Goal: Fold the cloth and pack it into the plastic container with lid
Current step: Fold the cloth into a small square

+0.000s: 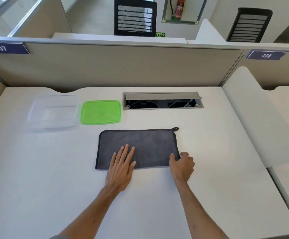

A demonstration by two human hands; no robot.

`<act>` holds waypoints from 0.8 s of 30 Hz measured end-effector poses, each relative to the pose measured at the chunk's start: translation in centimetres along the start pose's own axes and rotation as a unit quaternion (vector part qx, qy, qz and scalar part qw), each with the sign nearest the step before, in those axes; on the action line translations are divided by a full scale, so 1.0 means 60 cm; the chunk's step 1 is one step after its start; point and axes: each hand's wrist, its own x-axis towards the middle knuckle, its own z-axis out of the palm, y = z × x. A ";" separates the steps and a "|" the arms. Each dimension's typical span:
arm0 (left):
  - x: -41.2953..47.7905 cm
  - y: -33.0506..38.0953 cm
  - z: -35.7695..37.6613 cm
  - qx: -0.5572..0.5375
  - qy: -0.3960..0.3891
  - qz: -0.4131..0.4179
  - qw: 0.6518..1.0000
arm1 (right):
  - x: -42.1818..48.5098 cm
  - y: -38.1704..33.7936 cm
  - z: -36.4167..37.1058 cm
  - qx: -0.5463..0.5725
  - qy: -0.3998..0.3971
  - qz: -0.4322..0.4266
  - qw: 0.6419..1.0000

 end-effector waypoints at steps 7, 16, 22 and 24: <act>-0.027 0.000 0.011 0.010 -0.004 0.015 1.000 | 0.028 -0.026 -0.016 0.157 -0.106 0.167 0.968; -0.024 0.003 -0.016 -0.081 -0.007 0.021 0.996 | -0.025 -0.078 -0.013 0.287 -0.042 0.064 0.955; 0.026 0.021 -0.084 -0.314 0.003 -0.069 0.947 | -0.101 -0.148 0.006 0.214 -0.003 -0.110 0.971; 0.050 0.020 -0.109 -0.367 -0.004 -0.072 0.927 | -0.124 -0.160 0.022 0.169 0.001 -0.167 0.971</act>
